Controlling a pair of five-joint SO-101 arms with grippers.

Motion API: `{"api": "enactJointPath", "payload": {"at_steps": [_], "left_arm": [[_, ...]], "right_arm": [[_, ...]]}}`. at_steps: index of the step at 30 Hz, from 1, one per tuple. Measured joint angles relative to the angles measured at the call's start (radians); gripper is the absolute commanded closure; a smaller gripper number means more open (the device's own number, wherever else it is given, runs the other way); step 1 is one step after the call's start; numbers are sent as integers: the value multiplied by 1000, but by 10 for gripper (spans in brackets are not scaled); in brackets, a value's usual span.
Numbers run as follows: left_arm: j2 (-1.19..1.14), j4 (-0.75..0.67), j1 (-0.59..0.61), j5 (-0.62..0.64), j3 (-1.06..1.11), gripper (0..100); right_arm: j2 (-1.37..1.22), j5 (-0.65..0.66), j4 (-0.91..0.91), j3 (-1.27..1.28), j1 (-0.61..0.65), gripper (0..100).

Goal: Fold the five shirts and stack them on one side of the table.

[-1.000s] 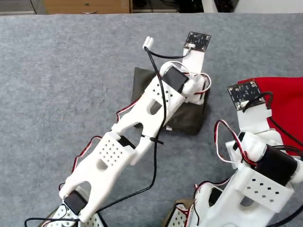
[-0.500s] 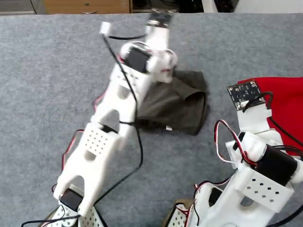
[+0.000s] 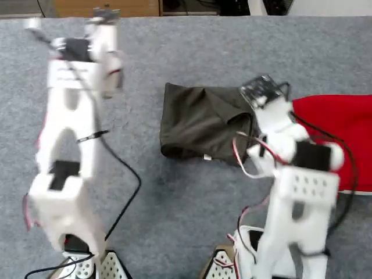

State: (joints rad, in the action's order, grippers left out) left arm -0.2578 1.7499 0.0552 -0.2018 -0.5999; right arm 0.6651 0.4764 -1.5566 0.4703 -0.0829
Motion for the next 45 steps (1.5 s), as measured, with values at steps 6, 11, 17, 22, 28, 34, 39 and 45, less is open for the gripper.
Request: {"api": "enactJointPath", "payload": {"at_steps": [6, 11, 17, 22, 28, 34, 39, 45], "left_arm": [[216, 0, 244, -100, 230, 982], [239, 0, 399, -120, 281, 982], [239, 0, 514, -121, 281, 982], [239, 0, 542, -121, 281, 982], [239, 0, 574, -121, 281, 982], [239, 0, 623, -121, 281, 982], [241, 0, 631, -121, 281, 982], [241, 0, 631, -121, 281, 982]], "right_arm": [[-218, -66, 107, -64, 160, 996], [-417, -80, 264, -80, 219, 996], [-680, -80, 394, -184, 222, 996], [-910, -20, 454, -368, 210, 996], [-1174, 80, 512, -706, 144, 996], [-1350, 107, 397, -1115, 101, 996], [-1409, 104, 94, -1372, 120, 996], [-1432, 3, -193, -1540, 158, 996]]}}
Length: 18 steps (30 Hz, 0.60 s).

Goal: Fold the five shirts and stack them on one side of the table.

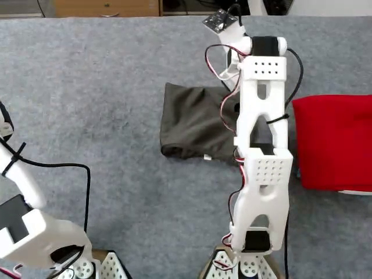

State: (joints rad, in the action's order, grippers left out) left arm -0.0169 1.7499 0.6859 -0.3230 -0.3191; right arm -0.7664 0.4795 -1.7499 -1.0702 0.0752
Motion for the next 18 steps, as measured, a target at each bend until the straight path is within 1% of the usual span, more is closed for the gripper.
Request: {"api": "enactJointPath", "payload": {"at_steps": [4, 9, 12, 15, 18], "left_arm": [[0, 0, 0, 0, 0, 982], [0, 0, 0, 0, 0, 982], [0, 0, 0, 0, 0, 982], [0, 0, 0, 0, 8, 982], [0, 0, 0, 0, 51, 982]], "right_arm": [[8, -74, -18, 31, 34, 996], [80, -92, -18, 207, 66, 996], [86, -92, -18, 287, 61, 996], [64, -92, -3, 302, 51, 995], [3, -87, 75, 301, 17, 995]]}}
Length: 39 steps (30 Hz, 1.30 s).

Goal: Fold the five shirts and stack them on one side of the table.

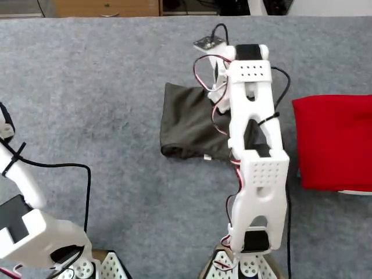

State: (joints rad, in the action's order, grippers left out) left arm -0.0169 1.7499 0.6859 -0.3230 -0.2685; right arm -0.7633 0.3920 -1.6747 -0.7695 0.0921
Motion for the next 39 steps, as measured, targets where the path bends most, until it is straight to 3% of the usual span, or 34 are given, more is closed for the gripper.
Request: {"api": "enactJointPath", "payload": {"at_steps": [8, 11, 19, 24, 31, 39], "left_arm": [[5, 0, 0, 0, 41, 982], [5, 0, 0, 0, 41, 982], [5, 0, 0, 0, 41, 982], [5, 0, 0, 0, 41, 982], [5, 0, 25, -2, 41, 982], [5, 0, 203, 0, -52, 982]], "right_arm": [[-221, 183, 327, -253, -8, 995], [-287, 221, 374, -387, -8, 995], [-330, 229, 78, -704, 12, 996], [-331, 215, -84, -778, 29, 996], [-296, 77, -95, -647, 34, 996], [89, -20, -95, -34, 138, 995]]}}
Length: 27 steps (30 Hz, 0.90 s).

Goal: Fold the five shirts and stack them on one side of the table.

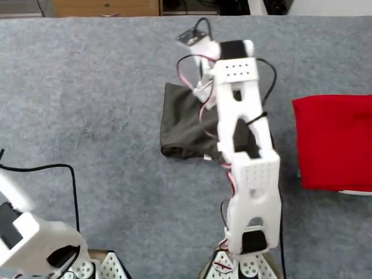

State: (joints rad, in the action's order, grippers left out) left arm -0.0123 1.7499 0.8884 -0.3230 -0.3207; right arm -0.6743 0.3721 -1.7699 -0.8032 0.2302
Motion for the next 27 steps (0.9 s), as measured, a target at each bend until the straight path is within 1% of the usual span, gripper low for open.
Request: {"api": "enactJointPath", "payload": {"at_steps": [2, 5, 12, 18, 21, 27], "left_arm": [[3, 0, 29, 0, -5, 982], [9, 0, 46, 0, -5, 982], [9, 0, 57, 0, -11, 982], [12, 0, 112, 0, -11, 982], [12, 0, 137, -3, -11, 982], [12, 0, 147, -86, -11, 982]], "right_arm": [[80, -25, 0, 109, 38, 995], [150, -51, 0, 204, 106, 995], [176, -112, 0, 316, 258, 996], [178, -138, 29, 336, 316, 996], [176, -143, 75, 387, 333, 996], [127, -144, 141, 522, 333, 996]]}}
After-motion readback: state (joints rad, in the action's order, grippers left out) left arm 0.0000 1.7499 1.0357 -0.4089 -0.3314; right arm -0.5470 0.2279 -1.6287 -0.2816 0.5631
